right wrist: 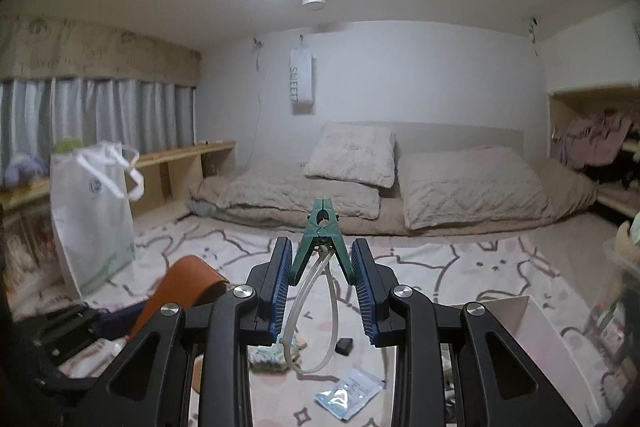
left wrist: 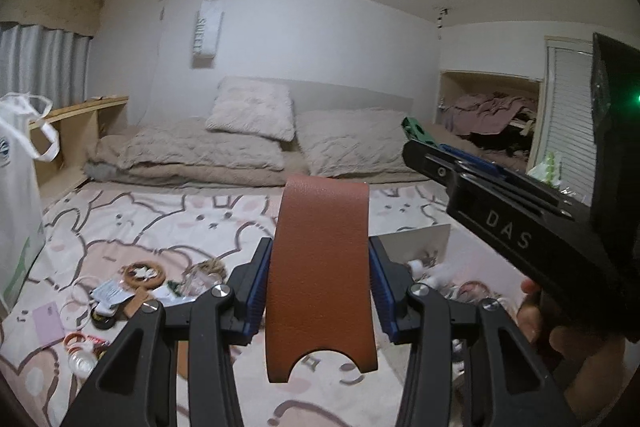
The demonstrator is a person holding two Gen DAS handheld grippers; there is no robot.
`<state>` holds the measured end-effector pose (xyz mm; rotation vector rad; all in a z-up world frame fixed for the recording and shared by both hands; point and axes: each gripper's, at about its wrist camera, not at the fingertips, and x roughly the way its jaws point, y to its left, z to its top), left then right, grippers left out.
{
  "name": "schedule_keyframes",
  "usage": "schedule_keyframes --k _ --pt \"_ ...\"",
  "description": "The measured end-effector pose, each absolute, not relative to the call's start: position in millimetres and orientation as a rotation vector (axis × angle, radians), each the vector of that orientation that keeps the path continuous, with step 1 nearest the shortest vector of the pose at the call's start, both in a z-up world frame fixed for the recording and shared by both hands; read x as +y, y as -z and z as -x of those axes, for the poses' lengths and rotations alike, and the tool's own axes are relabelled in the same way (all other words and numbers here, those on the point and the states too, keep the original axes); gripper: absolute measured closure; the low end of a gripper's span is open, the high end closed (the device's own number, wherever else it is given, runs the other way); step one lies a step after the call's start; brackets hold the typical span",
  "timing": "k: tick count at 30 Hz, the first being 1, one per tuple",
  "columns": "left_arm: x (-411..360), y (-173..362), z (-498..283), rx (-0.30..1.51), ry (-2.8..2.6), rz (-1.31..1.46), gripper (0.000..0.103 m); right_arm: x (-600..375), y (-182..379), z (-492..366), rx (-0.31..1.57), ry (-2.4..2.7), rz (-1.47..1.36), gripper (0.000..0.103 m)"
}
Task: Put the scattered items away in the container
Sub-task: 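Carry the leather strip and clothespin over the white SHOES box with both tools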
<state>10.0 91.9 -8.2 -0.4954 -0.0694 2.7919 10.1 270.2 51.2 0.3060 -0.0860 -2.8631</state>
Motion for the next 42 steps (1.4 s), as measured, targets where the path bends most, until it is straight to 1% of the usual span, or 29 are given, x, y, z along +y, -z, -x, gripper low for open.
schedule_keyframes --k 10,21,25,34,42 --pt "125.5 -3.3 7.5 -0.043 -2.746 0.453 0.058 322.0 -41.6 -0.8 -0.209 2.95 -0.31 0.072" --pt "166.0 5.4 31.3 -0.011 -2.681 0.493 0.058 391.3 -16.3 6.0 -0.358 3.048 -0.366 0.072" --pt "180.3 11.9 39.4 -0.001 -2.649 0.521 0.058 409.1 -9.5 8.3 -0.374 3.087 -0.404 0.072" --pt "216.3 31.2 57.1 0.012 -2.569 0.592 0.058 440.3 5.8 14.3 -0.486 3.111 -0.469 0.072" --pt "250.0 67.6 75.9 -0.006 -2.497 0.742 0.058 461.9 16.9 13.0 -0.571 3.131 -0.493 0.072"
